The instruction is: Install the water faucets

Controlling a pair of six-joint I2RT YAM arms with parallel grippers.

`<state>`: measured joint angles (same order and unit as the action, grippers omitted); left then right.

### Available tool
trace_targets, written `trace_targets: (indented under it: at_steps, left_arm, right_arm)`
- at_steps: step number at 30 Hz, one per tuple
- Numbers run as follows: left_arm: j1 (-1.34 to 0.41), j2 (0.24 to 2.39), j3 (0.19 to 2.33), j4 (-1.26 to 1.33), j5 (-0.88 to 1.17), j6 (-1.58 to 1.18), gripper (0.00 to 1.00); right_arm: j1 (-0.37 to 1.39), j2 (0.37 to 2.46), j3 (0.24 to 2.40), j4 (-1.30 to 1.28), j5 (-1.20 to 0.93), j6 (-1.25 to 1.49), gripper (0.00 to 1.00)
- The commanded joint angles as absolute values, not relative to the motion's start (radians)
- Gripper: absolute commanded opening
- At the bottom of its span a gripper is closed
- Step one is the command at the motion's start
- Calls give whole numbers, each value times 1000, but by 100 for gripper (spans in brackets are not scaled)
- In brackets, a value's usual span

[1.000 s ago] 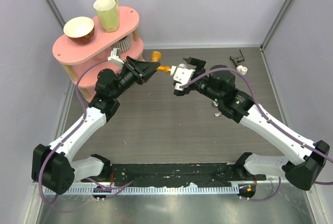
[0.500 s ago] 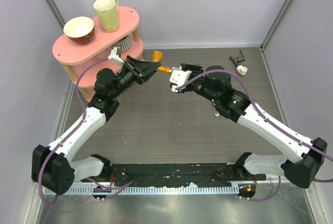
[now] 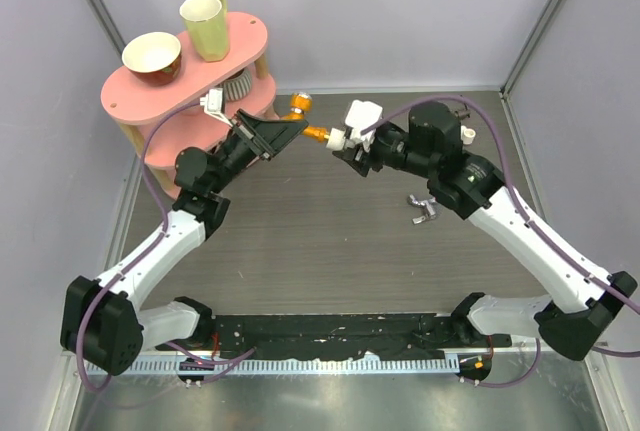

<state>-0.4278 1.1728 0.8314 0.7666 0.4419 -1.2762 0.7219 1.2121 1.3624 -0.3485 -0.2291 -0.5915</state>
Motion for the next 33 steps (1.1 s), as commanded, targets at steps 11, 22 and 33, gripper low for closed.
trace_targets:
  at_steps: [11, 22, 33]
  left_arm:
    - [-436, 1147, 710, 1275, 699, -838, 0]
    - [-434, 1177, 683, 1319, 654, -836, 0]
    - [-434, 1115, 606, 1117, 255, -1083, 0]
  right_arm:
    - [479, 1365, 1488, -88, -1017, 478, 1]
    - [449, 1413, 1370, 338, -1143, 948, 31]
    - [391, 1361, 1362, 45, -974, 595, 90]
